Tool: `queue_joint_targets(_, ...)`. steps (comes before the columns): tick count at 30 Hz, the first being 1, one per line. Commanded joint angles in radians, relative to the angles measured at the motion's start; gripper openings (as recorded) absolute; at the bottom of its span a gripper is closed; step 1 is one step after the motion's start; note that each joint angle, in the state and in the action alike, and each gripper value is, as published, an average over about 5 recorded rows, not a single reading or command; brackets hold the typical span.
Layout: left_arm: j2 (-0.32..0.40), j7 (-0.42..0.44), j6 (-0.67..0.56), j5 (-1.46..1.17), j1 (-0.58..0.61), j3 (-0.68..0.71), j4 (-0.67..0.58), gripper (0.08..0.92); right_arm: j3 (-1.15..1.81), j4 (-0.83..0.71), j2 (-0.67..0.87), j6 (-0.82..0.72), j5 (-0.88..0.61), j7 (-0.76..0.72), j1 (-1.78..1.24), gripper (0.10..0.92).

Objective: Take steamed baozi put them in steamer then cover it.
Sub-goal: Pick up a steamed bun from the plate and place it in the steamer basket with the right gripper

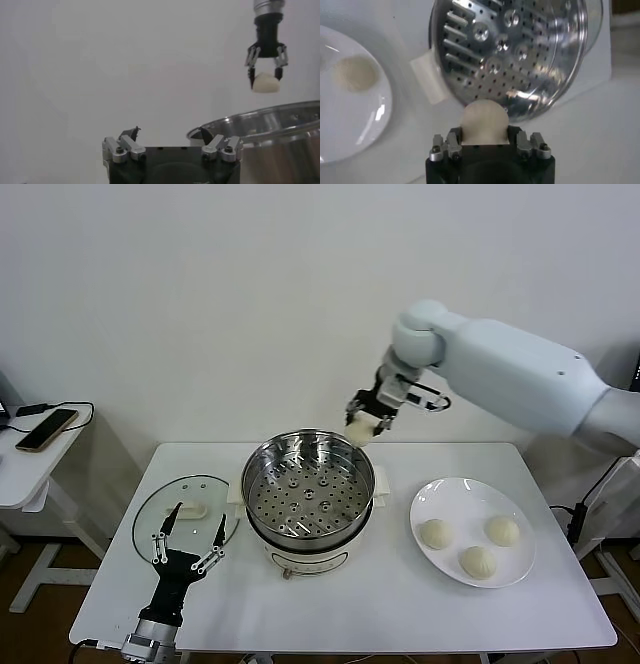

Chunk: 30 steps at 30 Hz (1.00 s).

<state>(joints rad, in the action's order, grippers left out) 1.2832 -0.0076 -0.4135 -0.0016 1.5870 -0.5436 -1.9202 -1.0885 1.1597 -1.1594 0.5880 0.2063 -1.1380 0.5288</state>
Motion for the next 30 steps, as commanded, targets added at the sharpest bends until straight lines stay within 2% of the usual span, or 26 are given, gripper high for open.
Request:
queue_joint_targets(1,-0.001,0.001,0.0,0.0,0.0,-0.002,0.0,0.823,0.002,-0.088,-0.18,0.072,0.122,0.004,-0.078,0.611)
queue_joint_targets(9,-0.002,-0.001,-0.006,-0.001,-0.003,-0.006,0.009,0.823,0.028,-0.232,-0.255,0.092,0.206,0.025,-0.143,0.615)
queue_joint_targets(21,-0.006,-0.005,-0.014,-0.007,-0.007,-0.007,0.017,0.823,0.052,-0.326,-0.307,0.095,0.265,0.055,-0.19,0.633)
queue_joint_targets(25,-0.007,-0.005,-0.016,-0.008,-0.008,-0.006,0.017,0.823,0.05,-0.332,-0.313,0.095,0.27,0.057,-0.196,0.666)
queue_joint_targets(30,-0.006,-0.006,-0.018,-0.008,-0.008,-0.006,0.017,0.823,0.049,-0.311,-0.302,0.076,0.228,0.049,-0.191,0.772)
